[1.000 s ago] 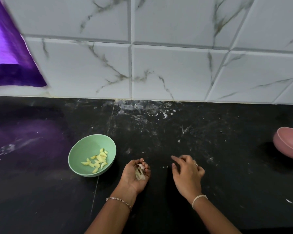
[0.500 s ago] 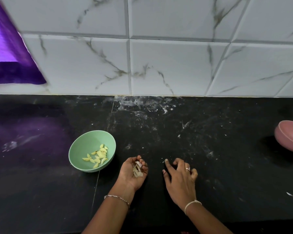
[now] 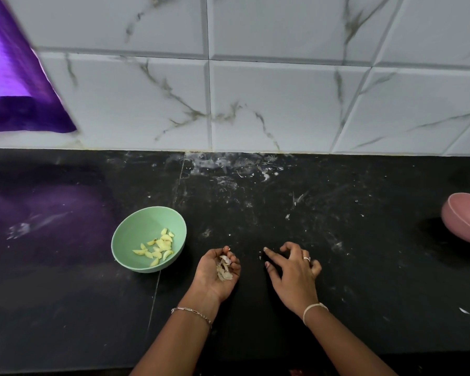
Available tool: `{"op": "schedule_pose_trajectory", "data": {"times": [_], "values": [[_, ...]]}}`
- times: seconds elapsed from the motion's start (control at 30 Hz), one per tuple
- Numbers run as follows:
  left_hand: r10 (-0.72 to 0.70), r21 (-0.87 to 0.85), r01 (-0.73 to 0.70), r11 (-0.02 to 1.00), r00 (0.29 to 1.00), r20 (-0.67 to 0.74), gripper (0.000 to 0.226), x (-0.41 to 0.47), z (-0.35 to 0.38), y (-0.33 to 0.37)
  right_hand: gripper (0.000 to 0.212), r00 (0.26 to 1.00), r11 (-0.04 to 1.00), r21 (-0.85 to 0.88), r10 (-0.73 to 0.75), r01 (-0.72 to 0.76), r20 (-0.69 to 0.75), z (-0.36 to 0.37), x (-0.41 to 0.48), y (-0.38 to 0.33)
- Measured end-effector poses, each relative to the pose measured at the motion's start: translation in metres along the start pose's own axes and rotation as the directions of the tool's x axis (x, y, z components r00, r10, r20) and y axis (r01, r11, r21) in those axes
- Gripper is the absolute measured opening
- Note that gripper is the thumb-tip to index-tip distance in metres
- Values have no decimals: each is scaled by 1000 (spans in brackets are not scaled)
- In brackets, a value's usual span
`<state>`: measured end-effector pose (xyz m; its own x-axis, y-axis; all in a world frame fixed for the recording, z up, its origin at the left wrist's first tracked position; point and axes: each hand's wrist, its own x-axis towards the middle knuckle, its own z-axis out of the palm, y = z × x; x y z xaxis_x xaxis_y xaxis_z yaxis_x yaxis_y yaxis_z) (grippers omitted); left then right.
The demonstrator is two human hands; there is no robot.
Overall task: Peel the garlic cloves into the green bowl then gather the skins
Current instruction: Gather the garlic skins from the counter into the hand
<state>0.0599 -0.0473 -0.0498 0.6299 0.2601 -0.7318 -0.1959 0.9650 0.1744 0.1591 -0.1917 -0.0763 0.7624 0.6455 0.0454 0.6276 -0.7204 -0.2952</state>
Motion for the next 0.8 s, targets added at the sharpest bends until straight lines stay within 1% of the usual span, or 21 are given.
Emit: {"op": "schedule_pose_trajectory", "data": {"times": [0.1, 0.2, 0.33, 0.4, 0.43, 0.5, 0.57, 0.63, 0.67, 0.7, 0.73, 0.77, 0.8], "values": [[-1, -7, 1, 1000, 1000, -4, 24, -1, -1, 1, 34, 999, 999, -23, -49, 49, 23, -3, 7, 0], [10, -7, -10, 1000, 1000, 1, 25, -1, -3, 1, 30, 992, 992, -50, -120, 119, -22, -5, 10, -2], [10, -4, -10, 1000, 1000, 2, 24, -2, -4, 1, 30, 978, 973, -126, -202, 195, -45, -6, 7, -2], [11, -3, -11, 1000, 1000, 3, 24, -1, -4, 2, 34, 961, 947, -201, -267, 250, -66, -7, 3, 0], [13, -2, -13, 1000, 1000, 4, 24, -1, -4, 2, 38, 944, 920, -254, -323, 297, -68, -5, 2, 2], [14, -4, -14, 1000, 1000, 5, 25, -1, -4, 1, 43, 891, 830, -387, -451, 400, -46, -3, -1, 3], [17, -3, -17, 1000, 1000, 7, 25, -1, -3, 1, 37, 831, 719, -510, -556, 472, -14, -3, 0, 2], [18, 0, -18, 1000, 1000, 8, 25, -1, -3, -1, 31, 799, 649, -571, -601, 502, 19, -4, 0, 0], [18, -1, -18, 1000, 1000, 8, 25, -1, -3, -1, 29, 803, 639, -580, -594, 505, 43, -4, 0, -1], [17, -3, -16, 1000, 1000, 8, 25, -1, -3, -2, 30, 819, 649, -575, -570, 499, 68, -5, 1, -2], [15, -5, -15, 1000, 1000, 7, 25, -1, -4, -2, 32, 846, 685, -546, -525, 483, 90, -8, 0, -5], [13, -7, -13, 1000, 1000, 4, 24, -2, -5, -3, 35, 884, 750, -488, -455, 446, 110, -10, 0, -6], [12, -6, -12, 1000, 1000, 0, 24, -2, -6, -2, 38, 920, 836, -387, -373, 389, 121, -13, 0, -7]]}}
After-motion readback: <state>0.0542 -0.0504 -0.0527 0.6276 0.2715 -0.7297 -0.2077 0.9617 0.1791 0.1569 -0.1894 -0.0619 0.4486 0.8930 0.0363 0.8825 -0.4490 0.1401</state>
